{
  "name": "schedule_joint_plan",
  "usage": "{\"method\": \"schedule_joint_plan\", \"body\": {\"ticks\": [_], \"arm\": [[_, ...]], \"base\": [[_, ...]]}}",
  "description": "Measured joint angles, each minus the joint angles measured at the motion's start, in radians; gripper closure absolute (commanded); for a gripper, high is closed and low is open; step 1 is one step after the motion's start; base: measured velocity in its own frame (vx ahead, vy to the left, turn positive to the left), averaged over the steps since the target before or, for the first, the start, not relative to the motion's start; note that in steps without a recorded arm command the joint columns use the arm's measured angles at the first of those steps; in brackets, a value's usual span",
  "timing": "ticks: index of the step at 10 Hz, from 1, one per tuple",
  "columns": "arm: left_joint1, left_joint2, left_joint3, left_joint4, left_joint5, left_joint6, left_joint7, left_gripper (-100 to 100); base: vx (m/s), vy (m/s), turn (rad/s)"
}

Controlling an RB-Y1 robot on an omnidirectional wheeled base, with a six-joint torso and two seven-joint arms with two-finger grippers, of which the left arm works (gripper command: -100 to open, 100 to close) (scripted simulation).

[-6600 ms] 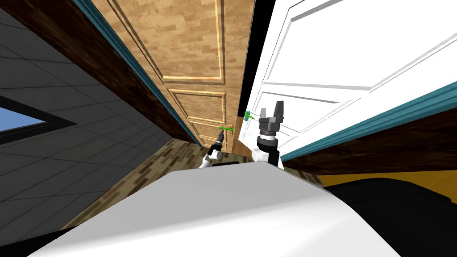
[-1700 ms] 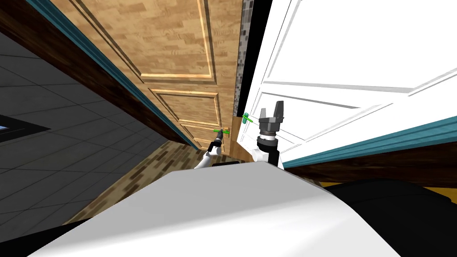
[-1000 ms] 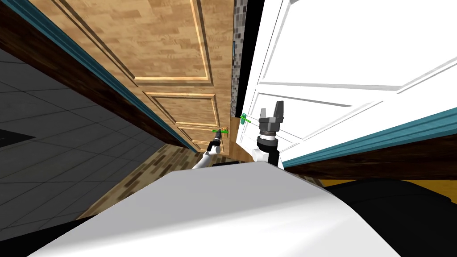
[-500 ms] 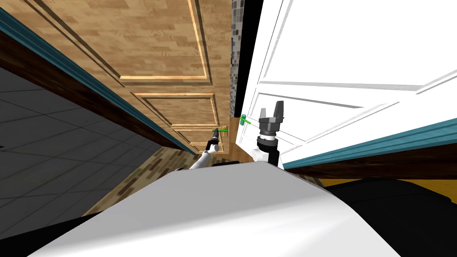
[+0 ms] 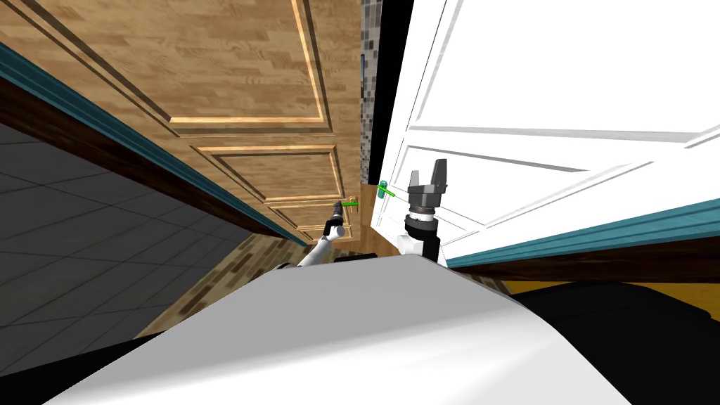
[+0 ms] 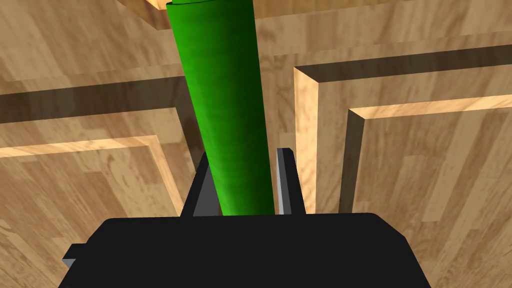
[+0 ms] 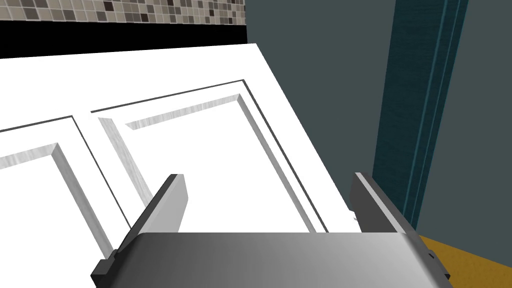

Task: Push the door open

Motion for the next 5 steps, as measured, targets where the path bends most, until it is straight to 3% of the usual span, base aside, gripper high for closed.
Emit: {"method": "schedule_joint_plan", "body": {"ticks": [2,4,5], "arm": [[0.0,-0.005,0.01,0.008,0.018,-0.012,-0.014,100],[-0.02,-0.004,0.014,0.041,0.029,-0.034,-0.01,100],[-0.011,-0.004,0.028,0.024,0.044,-0.033,-0.03,100]], "base": [[0.054,-0.012,-0.036],[0.054,-0.011,-0.036],[0.054,-0.007,0.008]]}}
